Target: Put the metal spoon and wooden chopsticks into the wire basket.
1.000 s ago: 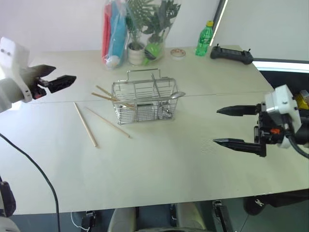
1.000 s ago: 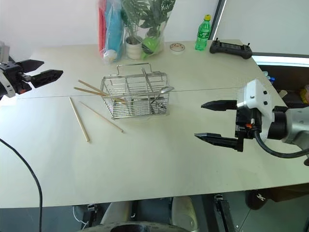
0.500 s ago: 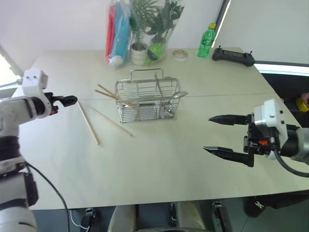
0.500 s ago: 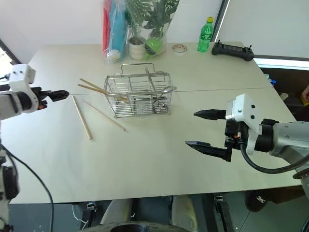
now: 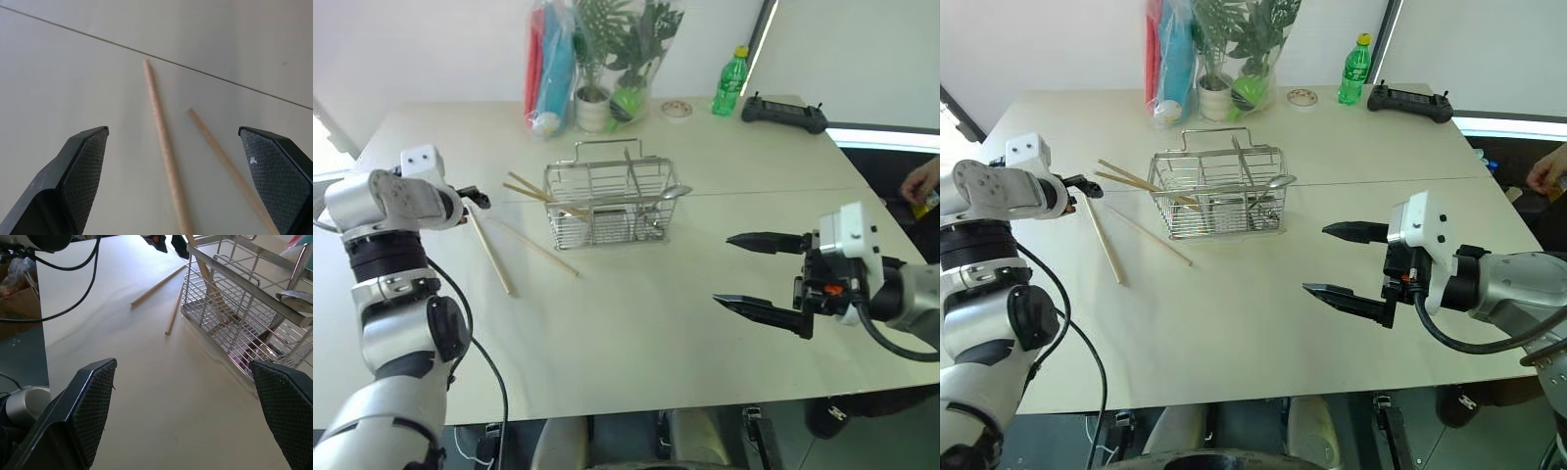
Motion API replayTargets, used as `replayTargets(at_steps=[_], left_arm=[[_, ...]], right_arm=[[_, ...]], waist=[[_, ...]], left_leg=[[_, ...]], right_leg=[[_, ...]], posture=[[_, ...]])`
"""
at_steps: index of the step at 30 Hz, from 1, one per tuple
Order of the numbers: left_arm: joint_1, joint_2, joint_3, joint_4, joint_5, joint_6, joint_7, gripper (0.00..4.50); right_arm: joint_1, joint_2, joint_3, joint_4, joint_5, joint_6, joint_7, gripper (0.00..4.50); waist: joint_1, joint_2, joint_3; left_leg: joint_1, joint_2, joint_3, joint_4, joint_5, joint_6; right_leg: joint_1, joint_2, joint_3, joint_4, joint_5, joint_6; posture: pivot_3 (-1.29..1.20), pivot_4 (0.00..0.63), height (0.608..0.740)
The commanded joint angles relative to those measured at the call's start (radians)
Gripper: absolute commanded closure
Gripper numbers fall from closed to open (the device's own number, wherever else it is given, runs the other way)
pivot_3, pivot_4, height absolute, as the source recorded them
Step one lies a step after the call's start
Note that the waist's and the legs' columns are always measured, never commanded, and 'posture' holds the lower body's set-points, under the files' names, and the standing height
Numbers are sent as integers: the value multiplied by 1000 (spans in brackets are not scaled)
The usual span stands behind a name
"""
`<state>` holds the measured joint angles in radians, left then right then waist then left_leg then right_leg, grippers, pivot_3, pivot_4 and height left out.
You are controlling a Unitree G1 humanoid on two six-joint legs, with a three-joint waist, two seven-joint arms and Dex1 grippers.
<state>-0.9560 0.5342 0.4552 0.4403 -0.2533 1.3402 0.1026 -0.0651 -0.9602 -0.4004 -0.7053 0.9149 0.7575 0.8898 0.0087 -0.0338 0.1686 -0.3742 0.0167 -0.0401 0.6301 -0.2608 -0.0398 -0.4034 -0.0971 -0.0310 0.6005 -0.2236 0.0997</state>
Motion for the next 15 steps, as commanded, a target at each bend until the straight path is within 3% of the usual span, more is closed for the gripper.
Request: replayTargets(at_steps=[1, 15], left_arm=[[-11, 7, 28, 26, 22, -58, 19, 0], [-103, -29, -53, 385, 50, -314, -30, 0]], right_arm=[[-7, -13, -35, -14, 29, -6, -9, 60], [39, -40, -74, -45, 90, 4, -27, 60]], waist=[[4, 0, 0], [6, -1, 0]], left_leg=[[0, 0, 0, 0, 0, 0], [-1, -1, 0, 1, 1, -1]], right_leg=[[0, 0, 0, 0, 0, 0], [1, -1, 0, -1, 0, 0]], posture=[[0, 150, 703], [0, 150, 703]])
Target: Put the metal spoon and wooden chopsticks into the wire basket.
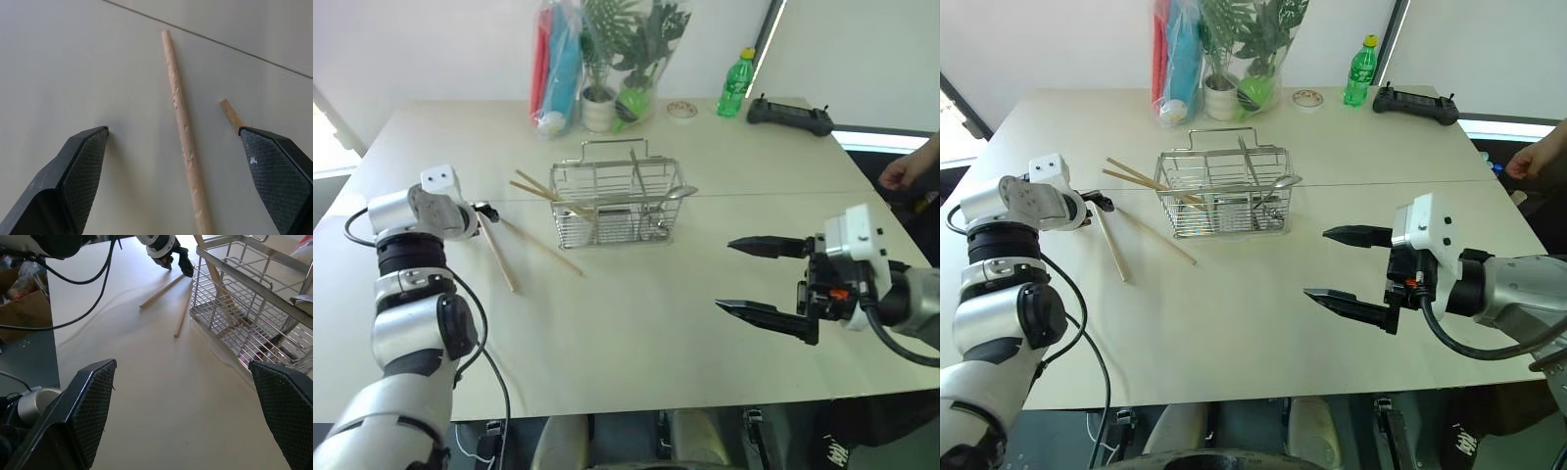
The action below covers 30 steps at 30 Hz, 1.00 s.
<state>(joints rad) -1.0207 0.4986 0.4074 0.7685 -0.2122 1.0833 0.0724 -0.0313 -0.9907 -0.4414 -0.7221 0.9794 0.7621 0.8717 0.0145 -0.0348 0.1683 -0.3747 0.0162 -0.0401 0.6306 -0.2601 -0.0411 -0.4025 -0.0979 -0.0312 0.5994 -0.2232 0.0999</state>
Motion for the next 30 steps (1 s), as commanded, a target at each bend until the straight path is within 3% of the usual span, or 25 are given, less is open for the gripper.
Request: replayTargets(at_steps=[1, 11, 21, 24, 30], left_arm=[[-48, 7, -4, 87, 12, -77, 5, 0], [-184, 30, 17, 369, 12, -198, 102, 0], [-191, 36, 27, 445, -2, -255, 173, 0], [-194, 30, 31, 451, -8, -262, 177, 839], [-197, 26, 40, 458, -20, -266, 191, 3927]], right_arm=[[10, -9, -34, -32, 27, -1, -12, 60], [37, 5, -34, -49, 49, -8, -55, 60], [66, 21, -47, -70, 45, -21, -99, 60], [63, 22, -48, -69, 51, -22, -114, 0], [59, 18, -50, -67, 58, -20, -128, 0]], waist=[[0, 0, 0], [0, 0, 0], [-3, 1, 0], [-2, 1, -1], [5, 1, -1]], left_leg=[[0, 0, 0, 0, 0, 0], [1, 0, 0, 0, 0, 0], [1, 0, 1, 0, 0, 0], [1, 0, 2, 0, 0, 0], [1, 0, 1, 0, 0, 0]], right_leg=[[0, 0, 0, 0, 0, 0], [1, 0, 0, 0, 1, 2], [0, 0, 0, 0, 1, 2], [0, 0, 0, 0, 2, 3], [1, -1, 0, 0, 2, 3]], posture=[[0, 150, 703], [0, 150, 703], [0, 150, 703], [0, 150, 703], [0, 150, 703]])
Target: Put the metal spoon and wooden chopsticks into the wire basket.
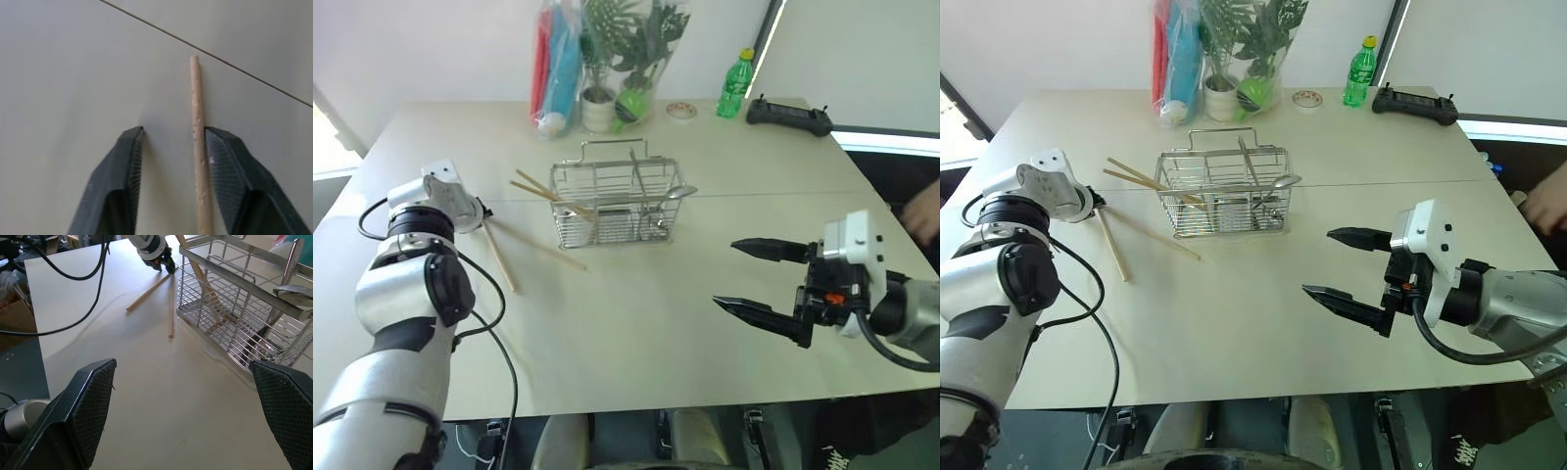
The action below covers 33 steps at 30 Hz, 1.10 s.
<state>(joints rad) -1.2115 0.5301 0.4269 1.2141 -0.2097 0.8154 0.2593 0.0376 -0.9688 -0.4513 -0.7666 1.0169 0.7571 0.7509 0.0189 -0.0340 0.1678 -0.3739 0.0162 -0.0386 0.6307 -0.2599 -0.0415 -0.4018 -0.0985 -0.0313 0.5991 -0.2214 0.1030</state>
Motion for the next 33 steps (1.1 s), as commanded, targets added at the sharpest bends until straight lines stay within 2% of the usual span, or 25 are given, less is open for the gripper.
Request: replayTargets(at_steps=[1, 10, 14, 17, 21, 26, 28, 33], left_arm=[[-7, -6, 23, 13, -25, 3, 7, 4463], [-11, -11, 57, 11, -53, 27, 36, 4463], [-21, 11, 81, -1, -73, 13, 38, 4463], [-35, 53, 48, -44, -47, -48, -16, 4463], [-44, 115, -12, -154, -13, -187, -153, 4463], [-2, 138, -57, -359, -31, -371, -377, 4463], [28, 129, -60, -483, -70, -453, -511, 4463], [20, 93, -15, -725, -245, -451, -715, 4463]], right_arm=[[-10, -6, -42, -21, 24, -15, -8, 0], [-11, -19, -50, -6, 36, -12, 0, 0], [-6, -22, -52, 6, 31, -11, 7, 0], [-13, -26, -54, 10, 44, -3, 2, 0], [-14, -26, -55, 13, 59, 6, -7, 0], [-3, -24, -55, 20, 57, 10, -7, 0], [-2, -27, -60, 25, 62, 15, -7, 0], [0, -35, -72, 36, 62, 21, 6, 0]], waist=[[1, 0, 0], [0, 0, 0], [0, 0, 0], [-4, -1, 1], [-7, -4, 2], [-3, -4, 3], [1, -4, 3], [8, -4, 3]], left_leg=[[0, 0, 0, 0, 0, 0], [0, 0, 0, 0, 0, 0], [0, 0, 0, 0, 0, 0], [0, 0, 0, 0, 0, 0], [-1, 0, 0, 0, 0, 0], [-2, 0, 2, -2, 0, -1], [-2, 0, 2, -1, 0, -1], [-3, 0, 3, 1, 0, -1]], right_leg=[[0, 0, 0, 0, 0, 0], [1, 0, 0, -1, 0, 1], [1, 0, 0, -1, 0, 1], [0, 0, 0, -1, 1, 1], [-1, 0, 0, -1, 1, 0], [-2, 0, 0, -2, 1, 0], [-2, -1, 0, -2, 1, 0], [-1, -2, 1, -4, 0, -4]], posture=[[0, 150, 703], [0, 150, 703], [0, 150, 703], [0, 150, 703], [0, 150, 703], [0, 150, 703], [0, 150, 703], [0, 150, 703]])
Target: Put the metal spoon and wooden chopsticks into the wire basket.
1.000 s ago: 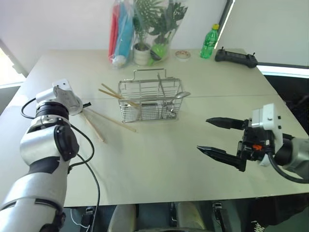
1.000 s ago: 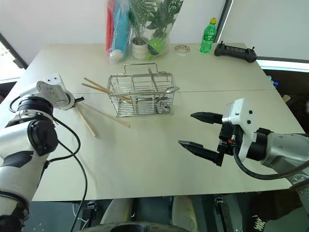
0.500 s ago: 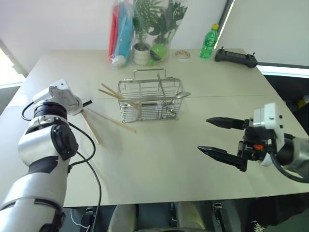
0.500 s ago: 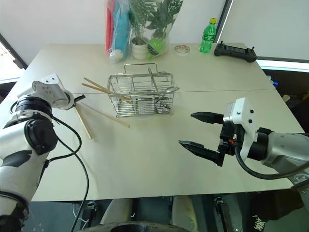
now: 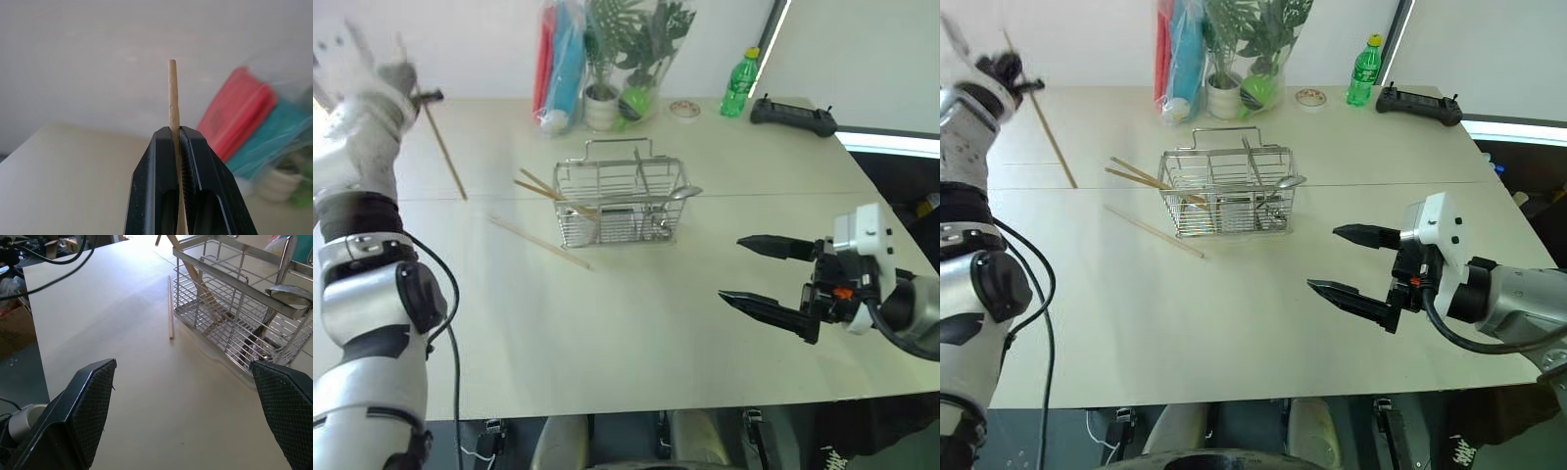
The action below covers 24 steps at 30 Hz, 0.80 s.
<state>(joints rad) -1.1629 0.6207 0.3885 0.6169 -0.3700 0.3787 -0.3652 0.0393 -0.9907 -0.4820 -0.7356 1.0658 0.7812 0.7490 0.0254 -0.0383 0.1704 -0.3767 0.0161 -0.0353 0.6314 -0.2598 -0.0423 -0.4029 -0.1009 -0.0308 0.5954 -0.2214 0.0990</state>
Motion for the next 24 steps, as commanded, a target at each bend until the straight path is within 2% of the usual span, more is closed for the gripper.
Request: replayTargets(at_steps=[1, 5, 14, 24], left_arm=[[-36, -7, 19, -167, -110, -16, -124, 4463], [-70, -59, -18, -254, -158, -25, -186, 4463], [-63, -231, -85, -265, -153, -98, -195, 4463], [52, -326, -152, -291, -127, -117, -196, 4463]], right_arm=[[-4, -15, -44, 7, 16, -1, 8, 0], [-9, -15, -55, 10, 31, 8, -3, 0], [27, -5, -85, -22, 49, 15, -28, 0], [61, 10, -108, -50, 79, 6, -88, 0]], waist=[[2, 0, 0], [9, 0, 0], [14, 0, 0], [13, 2, -1]], left_leg=[[0, 0, 0, 0, 0, 0], [1, 0, 0, 0, 0, 0], [2, 0, 0, 2, 0, 1], [3, 1, -1, 1, 0, 2]], right_leg=[[0, 0, 0, 0, 0, 0], [0, 1, 0, 1, 0, 0], [3, 1, 0, 0, 0, -1], [3, 3, 1, 1, -1, -1]], posture=[[0, 150, 703], [0, 150, 703], [0, 150, 703], [0, 150, 703]])
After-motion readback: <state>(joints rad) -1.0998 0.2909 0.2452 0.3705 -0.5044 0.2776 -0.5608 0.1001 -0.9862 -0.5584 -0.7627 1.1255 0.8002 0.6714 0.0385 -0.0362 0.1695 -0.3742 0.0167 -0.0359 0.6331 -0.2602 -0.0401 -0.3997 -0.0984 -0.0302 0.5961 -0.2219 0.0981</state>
